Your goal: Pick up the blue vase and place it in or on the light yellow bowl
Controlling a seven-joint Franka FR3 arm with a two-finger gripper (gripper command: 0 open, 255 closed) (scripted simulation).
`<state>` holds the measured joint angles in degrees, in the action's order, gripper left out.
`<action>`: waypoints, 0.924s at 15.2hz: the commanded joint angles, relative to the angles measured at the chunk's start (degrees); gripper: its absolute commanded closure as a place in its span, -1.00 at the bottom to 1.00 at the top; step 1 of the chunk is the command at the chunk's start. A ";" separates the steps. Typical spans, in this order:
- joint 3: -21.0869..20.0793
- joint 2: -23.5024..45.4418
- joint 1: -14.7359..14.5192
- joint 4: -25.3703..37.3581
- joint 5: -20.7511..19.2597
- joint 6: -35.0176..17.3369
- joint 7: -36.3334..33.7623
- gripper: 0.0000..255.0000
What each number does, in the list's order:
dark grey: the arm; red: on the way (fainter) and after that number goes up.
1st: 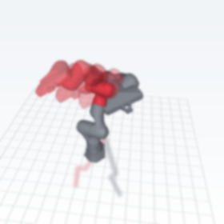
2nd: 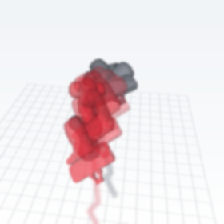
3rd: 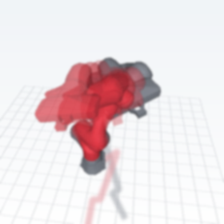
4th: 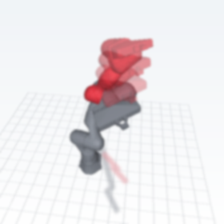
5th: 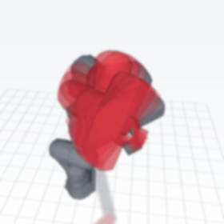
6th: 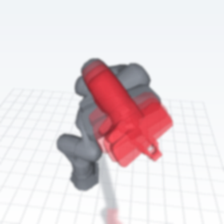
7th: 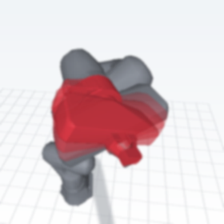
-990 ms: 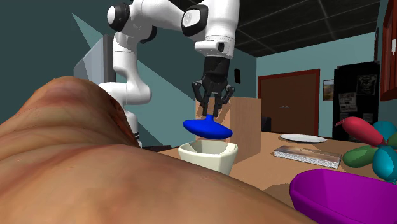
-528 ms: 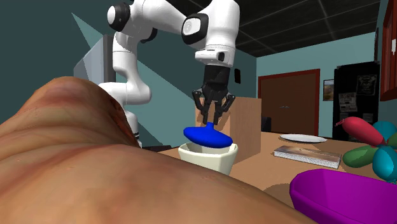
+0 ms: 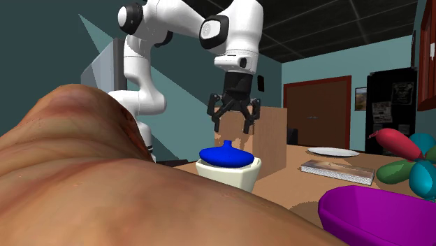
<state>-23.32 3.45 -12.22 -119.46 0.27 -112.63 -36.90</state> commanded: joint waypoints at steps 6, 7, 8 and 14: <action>0.06 -1.14 0.14 6.18 0.42 7.24 0.33 -1.00; 0.06 -1.14 0.14 6.18 0.42 7.24 0.33 -1.00; 0.06 -1.15 0.14 6.18 0.42 7.24 0.34 -1.00; 0.06 -1.14 0.14 6.18 0.42 7.23 0.33 -1.00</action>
